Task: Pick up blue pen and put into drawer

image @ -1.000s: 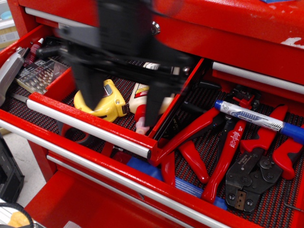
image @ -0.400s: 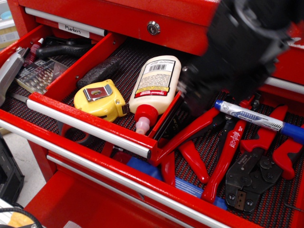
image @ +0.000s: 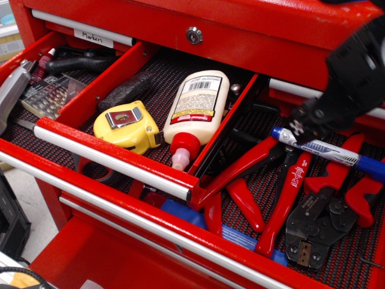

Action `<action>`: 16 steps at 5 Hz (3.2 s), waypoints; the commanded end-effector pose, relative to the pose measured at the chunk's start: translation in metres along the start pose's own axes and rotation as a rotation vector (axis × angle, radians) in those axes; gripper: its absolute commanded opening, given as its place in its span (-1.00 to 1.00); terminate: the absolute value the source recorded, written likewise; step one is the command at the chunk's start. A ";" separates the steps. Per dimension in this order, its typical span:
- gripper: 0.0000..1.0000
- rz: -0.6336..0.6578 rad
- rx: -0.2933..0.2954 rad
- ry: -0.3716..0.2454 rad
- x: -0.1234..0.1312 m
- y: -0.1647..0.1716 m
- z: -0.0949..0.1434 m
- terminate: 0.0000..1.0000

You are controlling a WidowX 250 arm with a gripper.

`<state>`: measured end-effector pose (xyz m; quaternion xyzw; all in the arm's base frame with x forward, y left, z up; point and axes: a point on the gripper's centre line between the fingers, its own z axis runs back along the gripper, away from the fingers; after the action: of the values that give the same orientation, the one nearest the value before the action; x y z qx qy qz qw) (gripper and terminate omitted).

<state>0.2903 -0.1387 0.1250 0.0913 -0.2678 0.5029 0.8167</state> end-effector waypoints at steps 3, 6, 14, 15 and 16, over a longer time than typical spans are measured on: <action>1.00 0.063 -0.148 -0.002 -0.009 -0.034 -0.031 -1.00; 1.00 0.054 -0.273 0.089 -0.013 -0.043 -0.069 -1.00; -1.00 -0.401 -0.002 0.145 0.131 0.066 -0.012 -1.00; -1.00 -0.526 -0.064 0.155 0.147 0.062 -0.025 -1.00; 1.00 -0.526 -0.064 0.155 0.147 0.062 -0.025 -1.00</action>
<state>0.2830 0.0146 0.1574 0.0981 -0.1704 0.2779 0.9403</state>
